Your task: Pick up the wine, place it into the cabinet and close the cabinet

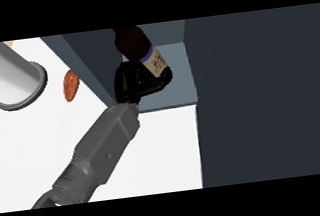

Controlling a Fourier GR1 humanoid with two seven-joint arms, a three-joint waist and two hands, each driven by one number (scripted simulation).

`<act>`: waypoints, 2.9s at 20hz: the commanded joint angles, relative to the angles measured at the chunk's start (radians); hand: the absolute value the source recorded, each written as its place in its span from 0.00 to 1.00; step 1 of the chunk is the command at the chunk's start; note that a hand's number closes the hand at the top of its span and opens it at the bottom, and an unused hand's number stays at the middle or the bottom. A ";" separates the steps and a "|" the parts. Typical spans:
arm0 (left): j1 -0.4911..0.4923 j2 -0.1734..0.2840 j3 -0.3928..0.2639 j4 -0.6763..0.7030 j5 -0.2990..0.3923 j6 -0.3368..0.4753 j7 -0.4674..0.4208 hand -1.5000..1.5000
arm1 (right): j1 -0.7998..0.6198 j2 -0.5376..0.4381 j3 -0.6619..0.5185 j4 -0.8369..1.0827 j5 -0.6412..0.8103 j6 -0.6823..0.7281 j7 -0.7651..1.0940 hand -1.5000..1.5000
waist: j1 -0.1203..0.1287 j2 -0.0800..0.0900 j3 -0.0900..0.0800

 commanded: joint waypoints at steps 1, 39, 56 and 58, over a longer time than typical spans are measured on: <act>-0.048 0.000 -0.006 0.066 0.003 0.019 0.032 1.00 | -0.018 -0.004 0.001 -0.022 -0.012 -0.012 0.020 0.00 | -0.005 0.001 0.000; 0.269 0.115 -0.105 -0.369 -0.139 0.035 -0.100 0.00 | 0.095 0.024 0.029 -0.075 0.041 -0.003 0.004 0.00 | 0.073 -0.026 0.002; 0.668 0.360 -0.259 -1.387 -0.332 0.345 0.257 0.00 | -0.004 0.002 0.054 -0.105 0.047 -0.047 0.095 0.00 | 0.046 -0.013 0.001; 0.734 0.383 -0.282 -1.486 -0.365 0.388 0.274 0.00 | 0.108 0.009 0.038 -0.080 0.044 0.042 -0.027 0.00 | 0.044 -0.013 0.001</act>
